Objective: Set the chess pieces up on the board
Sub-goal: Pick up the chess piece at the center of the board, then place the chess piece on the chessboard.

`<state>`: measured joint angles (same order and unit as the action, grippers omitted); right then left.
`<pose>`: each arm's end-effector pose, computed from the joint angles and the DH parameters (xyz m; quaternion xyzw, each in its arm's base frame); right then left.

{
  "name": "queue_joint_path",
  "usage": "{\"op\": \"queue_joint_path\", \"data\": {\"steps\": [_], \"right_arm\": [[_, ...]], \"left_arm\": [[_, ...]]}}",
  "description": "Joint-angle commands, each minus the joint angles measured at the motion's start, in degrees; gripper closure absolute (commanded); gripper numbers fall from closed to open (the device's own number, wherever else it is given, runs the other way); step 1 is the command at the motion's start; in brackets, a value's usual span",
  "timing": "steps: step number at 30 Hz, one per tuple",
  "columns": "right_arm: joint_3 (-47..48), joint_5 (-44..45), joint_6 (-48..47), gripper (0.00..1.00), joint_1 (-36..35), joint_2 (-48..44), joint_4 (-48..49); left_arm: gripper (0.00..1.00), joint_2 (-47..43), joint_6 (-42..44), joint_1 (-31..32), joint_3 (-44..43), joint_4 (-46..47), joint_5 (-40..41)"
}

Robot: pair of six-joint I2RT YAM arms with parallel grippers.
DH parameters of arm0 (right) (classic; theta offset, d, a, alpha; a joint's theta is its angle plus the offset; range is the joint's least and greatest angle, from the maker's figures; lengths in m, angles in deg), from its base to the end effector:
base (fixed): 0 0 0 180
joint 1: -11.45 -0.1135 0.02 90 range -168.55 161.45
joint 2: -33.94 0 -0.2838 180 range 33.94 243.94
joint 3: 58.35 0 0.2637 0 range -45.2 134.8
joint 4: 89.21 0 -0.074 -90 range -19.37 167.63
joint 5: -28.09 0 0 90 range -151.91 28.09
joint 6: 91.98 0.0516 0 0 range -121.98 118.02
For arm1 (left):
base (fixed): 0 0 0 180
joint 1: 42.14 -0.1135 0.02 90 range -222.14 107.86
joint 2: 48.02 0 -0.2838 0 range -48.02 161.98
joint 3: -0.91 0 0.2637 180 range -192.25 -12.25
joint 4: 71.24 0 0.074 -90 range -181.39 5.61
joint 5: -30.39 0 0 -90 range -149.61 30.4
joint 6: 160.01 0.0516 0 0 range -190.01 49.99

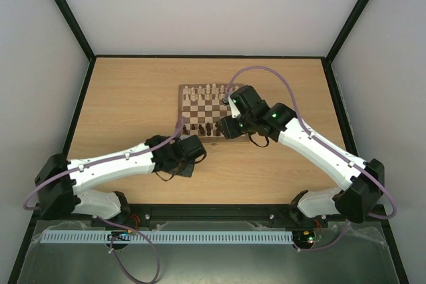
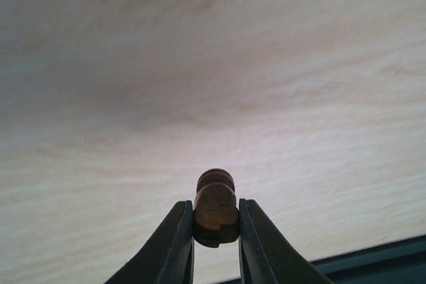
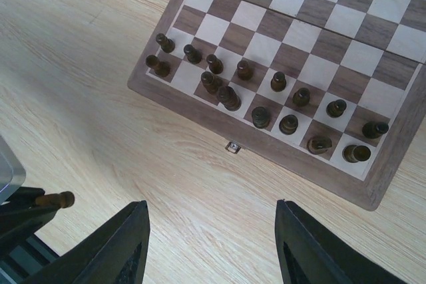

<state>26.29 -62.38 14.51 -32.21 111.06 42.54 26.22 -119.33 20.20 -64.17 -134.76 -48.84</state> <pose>0.2264 0.2166 0.3427 -0.2152 0.8831 0.2121 0.3588 0.1201 -0.2084 0.2256 0.0975 0.9795 -0.0719 0.1610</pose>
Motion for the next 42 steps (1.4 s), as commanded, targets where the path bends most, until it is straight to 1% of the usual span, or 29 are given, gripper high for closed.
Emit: {"op": "queue_joint_path", "data": {"steps": [1, 7, 9, 13, 18, 25, 34, 42], "right_arm": [[-0.6, 1.7, -0.1, 0.48, 0.1, -2.3, -0.3], [-0.1, 9.6, 1.7, 0.47, 0.1, -4.6, -1.3], [0.0, 12.7, 2.4, 0.45, 0.2, -5.8, -1.5], [0.0, 14.9, 3.1, 0.42, 0.2, -8.2, -1.5], [-0.5, 15.8, 3.2, 0.41, 0.2, -9.6, -1.6], [-1.4, 15.3, 2.8, 0.41, 0.2, -9.8, -1.1], [-2.0, 14.3, 2.5, 0.41, 0.2, -9.4, -0.5], [-2.4, 14.1, 2.4, 0.41, 0.2, -9.2, -0.4]], "left_arm": [[0.84, 5.3, 8.0, -3.5, -8.2, -3.1, 2.5], [0.84, 13.3, 16.0, -9.8, -16.0, -0.9, 2.3], [0.84, 15.9, 17.8, -11.4, -18.4, 0.0, 2.4], [0.84, 20.1, 20.3, -14.2, -22.8, 1.4, 2.4], [0.84, 24.9, 21.7, -15.5, -27.5, 2.7, 2.6], [0.84, 28.7, 22.5, -17.0, -28.0, 4.3, 3.5], [0.84, 29.4, 23.1, -19.5, -26.2, 6.8, 3.5], [0.84, 31.5, 23.4, -19.6, -26.2, 8.5, 2.4]]}}
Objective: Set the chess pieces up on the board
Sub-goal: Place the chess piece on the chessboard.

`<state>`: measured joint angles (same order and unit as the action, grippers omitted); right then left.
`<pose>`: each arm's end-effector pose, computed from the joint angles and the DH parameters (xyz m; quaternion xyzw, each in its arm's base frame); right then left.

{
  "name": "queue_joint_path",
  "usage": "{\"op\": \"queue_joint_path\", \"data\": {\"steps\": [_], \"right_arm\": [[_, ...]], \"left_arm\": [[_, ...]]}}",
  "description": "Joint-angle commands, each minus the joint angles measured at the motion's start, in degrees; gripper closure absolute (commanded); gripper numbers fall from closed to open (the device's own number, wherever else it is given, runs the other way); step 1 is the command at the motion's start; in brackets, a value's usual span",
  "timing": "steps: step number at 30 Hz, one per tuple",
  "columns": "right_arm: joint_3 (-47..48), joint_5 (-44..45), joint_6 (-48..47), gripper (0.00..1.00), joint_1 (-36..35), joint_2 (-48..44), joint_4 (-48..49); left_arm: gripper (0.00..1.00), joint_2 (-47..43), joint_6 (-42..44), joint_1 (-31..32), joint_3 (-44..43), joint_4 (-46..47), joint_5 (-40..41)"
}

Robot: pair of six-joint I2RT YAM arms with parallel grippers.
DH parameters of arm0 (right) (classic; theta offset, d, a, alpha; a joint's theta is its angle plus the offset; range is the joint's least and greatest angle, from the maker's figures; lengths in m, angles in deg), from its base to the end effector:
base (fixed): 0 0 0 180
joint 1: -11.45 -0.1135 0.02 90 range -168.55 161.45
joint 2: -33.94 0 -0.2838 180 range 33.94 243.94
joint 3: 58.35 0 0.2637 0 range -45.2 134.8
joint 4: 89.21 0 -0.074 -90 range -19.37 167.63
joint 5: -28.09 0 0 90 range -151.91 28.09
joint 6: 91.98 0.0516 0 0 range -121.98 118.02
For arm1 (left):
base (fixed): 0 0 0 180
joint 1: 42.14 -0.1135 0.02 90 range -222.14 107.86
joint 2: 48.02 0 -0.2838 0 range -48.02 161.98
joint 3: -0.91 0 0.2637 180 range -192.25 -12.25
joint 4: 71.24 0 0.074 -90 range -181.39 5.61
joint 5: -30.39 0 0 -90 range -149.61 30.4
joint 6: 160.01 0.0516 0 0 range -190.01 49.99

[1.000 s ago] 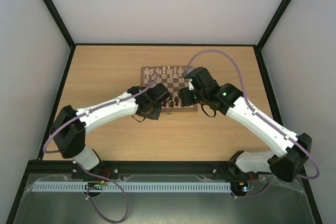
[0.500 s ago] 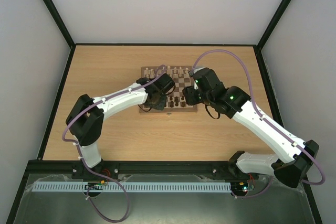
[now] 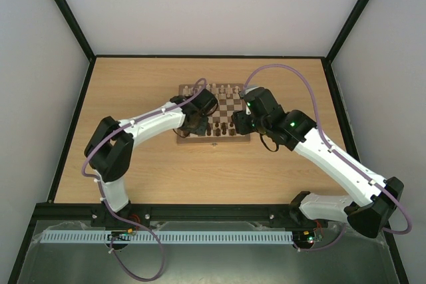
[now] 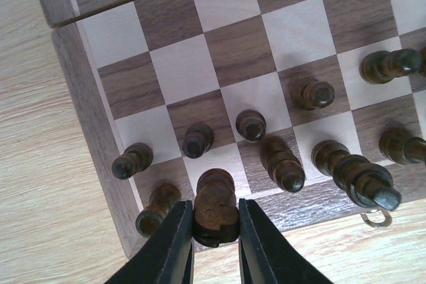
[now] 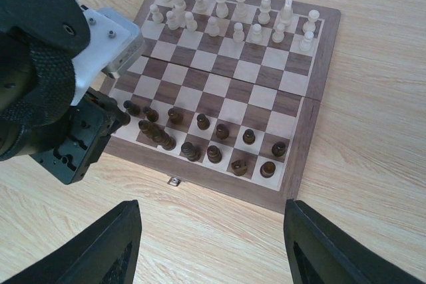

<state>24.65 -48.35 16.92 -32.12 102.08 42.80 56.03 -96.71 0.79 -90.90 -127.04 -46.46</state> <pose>0.2063 0.1795 0.3767 -0.1316 0.8651 0.1564 0.4581 0.2958 -0.2591 0.2177 0.1161 0.9686 -0.0157 0.2195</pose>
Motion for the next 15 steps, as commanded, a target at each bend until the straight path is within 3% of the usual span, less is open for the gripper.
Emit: {"op": "queue_joint_path", "data": {"steps": [1, 15], "right_arm": [[-0.8, -0.1, 0.0, 0.41, 0.1, -0.2, -0.6], [-0.8, -0.6, -0.2, 0.41, 0.1, 0.6, -0.4]], "left_arm": [[0.84, 1.9, 0.8, -0.2, 0.6, 0.9, -0.1], [0.84, -0.3, 0.0, -0.2, 3.7, 1.7, -1.3]]}}
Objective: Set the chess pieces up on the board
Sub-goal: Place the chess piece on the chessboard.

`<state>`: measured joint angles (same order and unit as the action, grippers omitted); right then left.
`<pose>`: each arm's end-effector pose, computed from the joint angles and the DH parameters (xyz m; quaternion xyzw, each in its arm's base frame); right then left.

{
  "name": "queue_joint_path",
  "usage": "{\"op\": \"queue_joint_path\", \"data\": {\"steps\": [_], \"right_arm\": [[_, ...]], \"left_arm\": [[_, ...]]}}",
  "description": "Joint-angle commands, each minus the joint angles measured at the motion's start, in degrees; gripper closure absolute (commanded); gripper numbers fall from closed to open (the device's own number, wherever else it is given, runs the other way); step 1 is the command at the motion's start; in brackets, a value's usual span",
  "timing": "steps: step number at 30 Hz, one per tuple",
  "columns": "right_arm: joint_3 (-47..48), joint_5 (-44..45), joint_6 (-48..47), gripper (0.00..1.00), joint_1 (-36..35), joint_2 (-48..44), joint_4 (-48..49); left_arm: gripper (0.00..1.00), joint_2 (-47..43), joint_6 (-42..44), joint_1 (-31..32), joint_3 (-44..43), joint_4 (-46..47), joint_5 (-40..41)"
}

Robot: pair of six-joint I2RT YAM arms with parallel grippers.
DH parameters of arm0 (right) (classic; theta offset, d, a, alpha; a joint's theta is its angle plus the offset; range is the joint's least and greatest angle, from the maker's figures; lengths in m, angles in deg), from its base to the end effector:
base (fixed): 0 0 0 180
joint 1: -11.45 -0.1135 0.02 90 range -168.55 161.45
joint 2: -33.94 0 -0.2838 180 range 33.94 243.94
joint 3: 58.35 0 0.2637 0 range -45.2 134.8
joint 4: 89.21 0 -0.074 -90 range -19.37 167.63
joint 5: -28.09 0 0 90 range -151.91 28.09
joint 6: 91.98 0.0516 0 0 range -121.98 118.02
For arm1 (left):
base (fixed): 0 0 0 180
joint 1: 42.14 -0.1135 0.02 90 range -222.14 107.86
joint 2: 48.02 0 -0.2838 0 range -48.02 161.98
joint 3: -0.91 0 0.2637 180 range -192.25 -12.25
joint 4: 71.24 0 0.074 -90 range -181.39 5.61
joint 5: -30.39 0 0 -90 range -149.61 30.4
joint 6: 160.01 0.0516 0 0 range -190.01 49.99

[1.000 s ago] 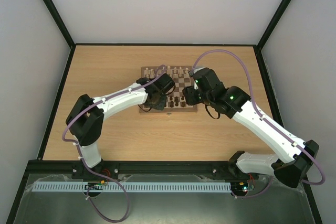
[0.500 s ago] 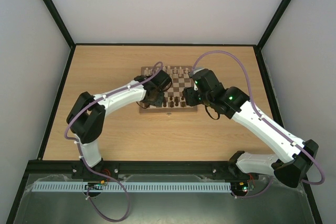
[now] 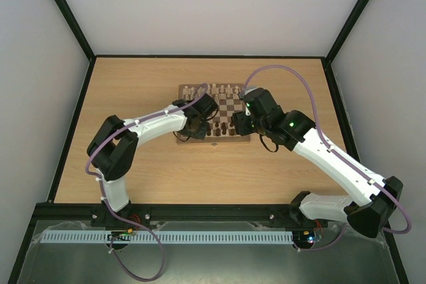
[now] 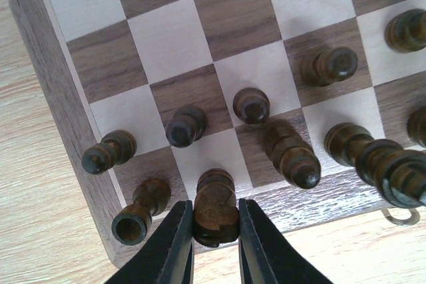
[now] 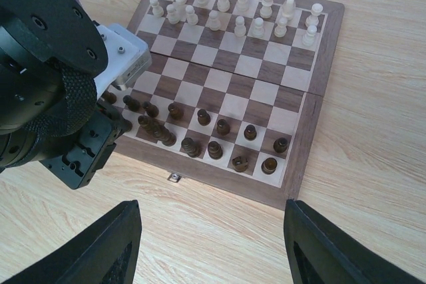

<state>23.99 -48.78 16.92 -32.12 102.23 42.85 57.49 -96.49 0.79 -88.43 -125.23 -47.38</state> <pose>0.2066 0.1803 0.3719 -0.1348 0.8680 0.1560 0.4518 0.2940 -0.2586 0.1965 0.1220 0.9720 -0.0113 0.2006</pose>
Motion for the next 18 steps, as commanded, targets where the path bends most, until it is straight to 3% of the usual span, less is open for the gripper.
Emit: {"op": "queue_joint_path", "data": {"steps": [1, 18], "right_arm": [[-0.1, -0.1, -0.2, 0.41, 0.1, 0.4, -0.5], [-0.2, -0.5, -0.3, 0.41, 0.1, 0.9, -0.4]], "left_arm": [[0.84, -1.8, -0.2, -0.2, 1.3, -0.1, -0.4], [0.84, -2.2, -0.3, -0.2, 1.3, -0.3, -0.3]]}}
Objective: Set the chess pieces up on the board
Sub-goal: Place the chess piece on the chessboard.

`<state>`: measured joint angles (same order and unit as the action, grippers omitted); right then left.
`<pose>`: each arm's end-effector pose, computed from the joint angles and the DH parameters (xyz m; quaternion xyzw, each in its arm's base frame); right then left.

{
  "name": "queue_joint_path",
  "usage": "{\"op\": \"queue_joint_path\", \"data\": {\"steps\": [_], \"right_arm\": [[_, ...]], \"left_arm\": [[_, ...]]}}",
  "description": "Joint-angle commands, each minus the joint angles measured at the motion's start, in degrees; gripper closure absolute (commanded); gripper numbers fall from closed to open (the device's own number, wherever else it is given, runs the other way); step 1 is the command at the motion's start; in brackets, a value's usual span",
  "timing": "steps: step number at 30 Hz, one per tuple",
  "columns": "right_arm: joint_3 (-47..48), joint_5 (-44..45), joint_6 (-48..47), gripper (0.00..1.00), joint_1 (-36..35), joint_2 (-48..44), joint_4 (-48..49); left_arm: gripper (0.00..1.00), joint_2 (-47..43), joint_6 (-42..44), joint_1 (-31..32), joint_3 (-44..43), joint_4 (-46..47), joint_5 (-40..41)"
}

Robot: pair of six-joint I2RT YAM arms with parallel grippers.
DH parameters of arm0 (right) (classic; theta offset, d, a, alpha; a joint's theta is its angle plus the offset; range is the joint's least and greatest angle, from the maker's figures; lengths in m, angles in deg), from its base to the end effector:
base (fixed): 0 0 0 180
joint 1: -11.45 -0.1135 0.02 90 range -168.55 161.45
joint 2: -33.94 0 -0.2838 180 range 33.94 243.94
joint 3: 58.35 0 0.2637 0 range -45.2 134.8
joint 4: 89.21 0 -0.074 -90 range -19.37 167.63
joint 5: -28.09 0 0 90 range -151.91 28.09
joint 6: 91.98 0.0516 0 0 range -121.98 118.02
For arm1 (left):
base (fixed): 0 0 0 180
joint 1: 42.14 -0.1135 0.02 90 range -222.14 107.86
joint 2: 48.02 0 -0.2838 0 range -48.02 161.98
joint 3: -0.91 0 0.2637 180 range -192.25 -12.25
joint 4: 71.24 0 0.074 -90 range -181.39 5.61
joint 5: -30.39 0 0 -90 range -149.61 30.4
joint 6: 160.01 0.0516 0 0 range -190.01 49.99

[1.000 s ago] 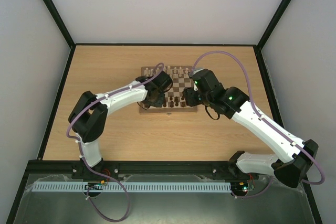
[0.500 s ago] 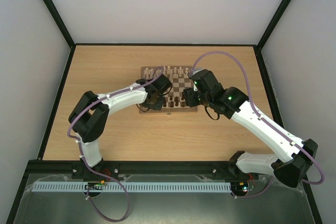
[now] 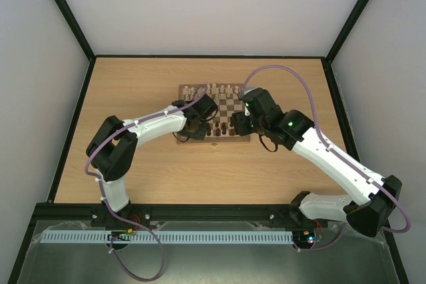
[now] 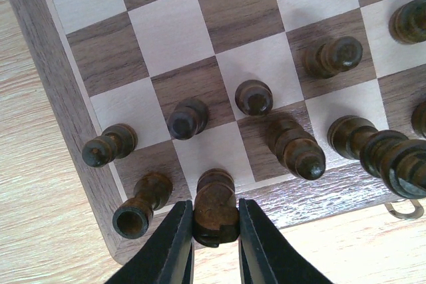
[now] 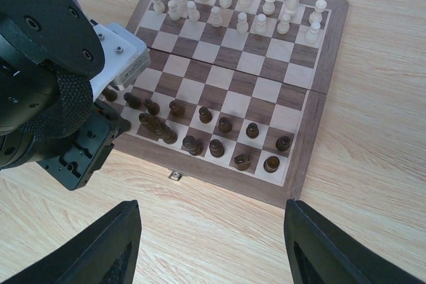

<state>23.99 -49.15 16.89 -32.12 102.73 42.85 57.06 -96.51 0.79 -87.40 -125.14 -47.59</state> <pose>0.2080 0.1822 0.3696 -0.1374 0.8698 0.1562 0.4474 0.2911 -0.2561 0.1940 0.1227 0.9728 -0.0102 0.1960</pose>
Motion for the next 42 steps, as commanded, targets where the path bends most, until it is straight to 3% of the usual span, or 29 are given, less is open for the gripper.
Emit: {"op": "queue_joint_path", "data": {"steps": [1, 42], "right_arm": [[-0.1, -0.1, -0.2, 0.41, 0.1, 0.4, -0.3], [-0.5, -0.9, -0.4, 0.4, 0.1, 0.8, -0.2]], "left_arm": [[0.84, -1.7, -0.3, -0.2, 0.2, -0.4, 0.0], [0.81, 2.8, 0.7, -0.3, -2.4, 0.4, 0.4]]}}
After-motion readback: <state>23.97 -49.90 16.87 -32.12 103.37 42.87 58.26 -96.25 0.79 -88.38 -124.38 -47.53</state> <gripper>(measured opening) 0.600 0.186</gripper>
